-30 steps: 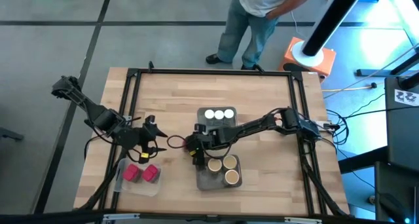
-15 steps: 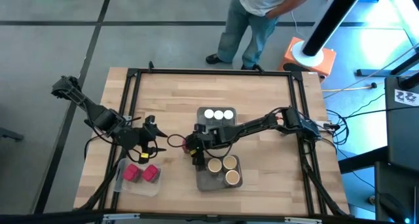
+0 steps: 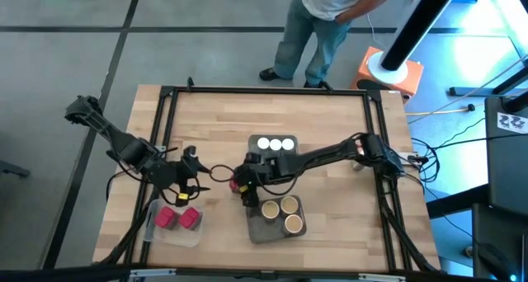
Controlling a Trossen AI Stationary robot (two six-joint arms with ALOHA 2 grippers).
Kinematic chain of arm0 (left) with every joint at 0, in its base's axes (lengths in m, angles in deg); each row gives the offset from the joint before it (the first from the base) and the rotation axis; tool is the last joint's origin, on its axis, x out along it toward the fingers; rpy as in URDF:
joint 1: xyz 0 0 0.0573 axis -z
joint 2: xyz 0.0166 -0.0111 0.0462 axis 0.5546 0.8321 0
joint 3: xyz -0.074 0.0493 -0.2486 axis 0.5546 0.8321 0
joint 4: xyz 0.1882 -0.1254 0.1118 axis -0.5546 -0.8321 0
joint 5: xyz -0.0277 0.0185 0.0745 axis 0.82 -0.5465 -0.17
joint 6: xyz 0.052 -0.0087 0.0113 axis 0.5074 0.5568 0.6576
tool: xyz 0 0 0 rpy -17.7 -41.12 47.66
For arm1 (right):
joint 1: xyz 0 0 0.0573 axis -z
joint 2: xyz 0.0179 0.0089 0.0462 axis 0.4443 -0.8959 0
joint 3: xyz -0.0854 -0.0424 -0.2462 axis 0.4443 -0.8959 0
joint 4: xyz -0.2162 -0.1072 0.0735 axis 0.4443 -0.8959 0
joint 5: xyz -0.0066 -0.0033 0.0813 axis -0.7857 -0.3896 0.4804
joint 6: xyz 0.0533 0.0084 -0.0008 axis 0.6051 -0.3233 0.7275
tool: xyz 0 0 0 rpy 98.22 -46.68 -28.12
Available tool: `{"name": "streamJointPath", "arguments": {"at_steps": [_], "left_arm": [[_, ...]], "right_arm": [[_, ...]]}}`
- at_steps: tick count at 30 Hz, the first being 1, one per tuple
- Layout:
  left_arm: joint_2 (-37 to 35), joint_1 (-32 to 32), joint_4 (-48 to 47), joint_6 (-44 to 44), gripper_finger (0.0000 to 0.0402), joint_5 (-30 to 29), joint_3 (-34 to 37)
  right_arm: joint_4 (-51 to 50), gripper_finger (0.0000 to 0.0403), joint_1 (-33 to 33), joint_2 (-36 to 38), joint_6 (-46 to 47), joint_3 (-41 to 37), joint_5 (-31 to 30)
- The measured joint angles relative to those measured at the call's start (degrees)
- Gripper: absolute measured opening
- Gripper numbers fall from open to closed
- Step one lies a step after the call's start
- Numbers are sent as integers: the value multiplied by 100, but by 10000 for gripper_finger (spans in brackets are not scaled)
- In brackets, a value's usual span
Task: Sort spices by type
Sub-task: Put the red seasoning can into the transparent bin
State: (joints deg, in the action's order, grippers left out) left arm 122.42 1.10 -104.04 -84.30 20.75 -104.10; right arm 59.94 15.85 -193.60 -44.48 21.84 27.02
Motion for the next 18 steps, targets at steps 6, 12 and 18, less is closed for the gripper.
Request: {"name": "streamJointPath", "arguments": {"at_steps": [6,12,18], "left_arm": [[454,0,72,90,240,-61,0],[1053,-20,614,462,240,-211,0],[1561,-370,1234,894,241,21,0]], "right_arm": [[-1256,353,-81,316,37,578,-4],[-2572,353,-456,854,477,749,-314],[-3758,353,-1043,1303,1505,321,-1648]]}}
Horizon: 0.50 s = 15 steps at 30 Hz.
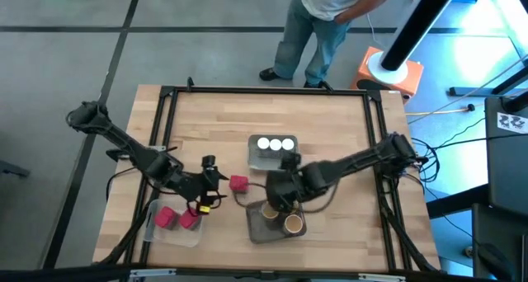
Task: Sort spices by type
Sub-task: Put the red seasoning can into the transparent bin
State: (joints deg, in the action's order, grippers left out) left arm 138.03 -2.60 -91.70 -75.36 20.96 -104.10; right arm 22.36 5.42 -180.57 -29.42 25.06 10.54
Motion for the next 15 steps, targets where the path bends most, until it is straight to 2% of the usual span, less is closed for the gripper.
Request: {"name": "streamJointPath", "arguments": {"at_steps": [6,15], "left_arm": [[435,-568,297,119,268,575,0],[1069,-1174,367,290,287,913,0]], "right_arm": [[-51,353,-488,471,1072,-1127,-346],[31,353,-1077,1225,2835,-2690,-882]]}}
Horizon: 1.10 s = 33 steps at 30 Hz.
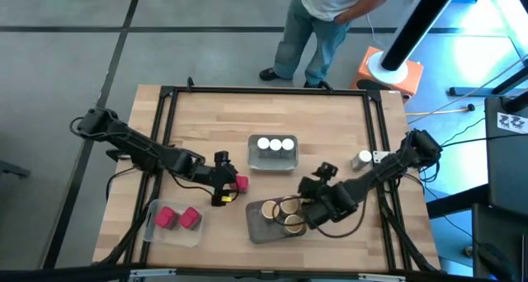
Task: Sort spices by type
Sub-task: Put the red seasoning can into the transparent bin
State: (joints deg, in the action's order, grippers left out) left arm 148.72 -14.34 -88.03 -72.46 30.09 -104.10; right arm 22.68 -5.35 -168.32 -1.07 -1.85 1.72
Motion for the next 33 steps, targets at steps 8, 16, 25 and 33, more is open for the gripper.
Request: {"name": "streamJointPath", "arguments": {"at_steps": [8,16,25,33], "left_arm": [[484,-288,173,28,287,699,-2],[846,-290,338,138,232,727,-2],[533,-85,-230,-66,197,720,-229],[-215,843,-932,-705,197,602,-734]], "right_arm": [[404,353,-142,46,231,-407,-188],[441,353,-124,46,193,-438,-778],[548,353,-126,16,86,-438,-1346],[540,353,-126,16,40,-438,-1582]]}}
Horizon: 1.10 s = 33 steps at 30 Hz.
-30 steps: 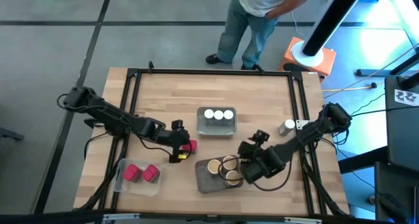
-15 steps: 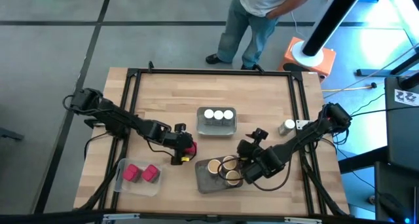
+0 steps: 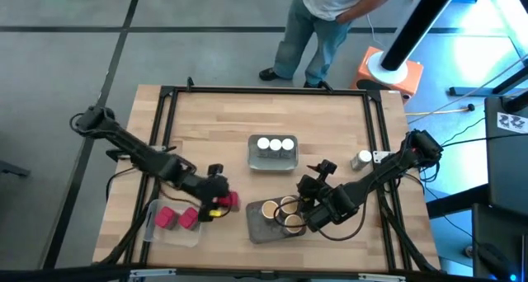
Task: Sort spices by type
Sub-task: Put the red seasoning can into the transparent bin
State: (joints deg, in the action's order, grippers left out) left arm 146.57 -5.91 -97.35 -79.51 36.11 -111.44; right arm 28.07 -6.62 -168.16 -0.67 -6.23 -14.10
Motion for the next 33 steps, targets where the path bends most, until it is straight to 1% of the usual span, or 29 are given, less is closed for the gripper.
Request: {"name": "streamJointPath", "arguments": {"at_steps": [3,6,9,13,18,23,25,28,30,33], "left_arm": [[-294,429,-276,-462,197,-23,-177],[-528,850,-599,-904,197,-245,-442],[-665,1230,-774,-1146,197,-355,-634],[-702,1743,-1052,-1753,197,-379,-913],[-590,2357,-1663,-2816,197,-485,-1147],[-437,2998,-1850,-3836,197,-531,-1170],[-308,3252,-1938,-4163,197,-558,-1172],[-56,3535,-2415,-4761,197,-603,-1170],[118,3671,-2684,-5046,197,-594,-1170],[366,3805,-2743,-5222,197,-530,-1170]], "right_arm": [[29,353,0,0,-1,0,-45],[50,353,0,0,-3,0,39],[66,353,0,-2,-3,0,121],[93,353,0,-4,-3,0,125],[95,353,5,-4,-128,0,112],[93,353,102,-4,-133,0,209],[86,353,142,-4,-133,0,216],[90,353,199,-4,-134,0,262],[97,353,201,-4,-134,0,253],[177,353,197,-4,-132,1,212]]}}
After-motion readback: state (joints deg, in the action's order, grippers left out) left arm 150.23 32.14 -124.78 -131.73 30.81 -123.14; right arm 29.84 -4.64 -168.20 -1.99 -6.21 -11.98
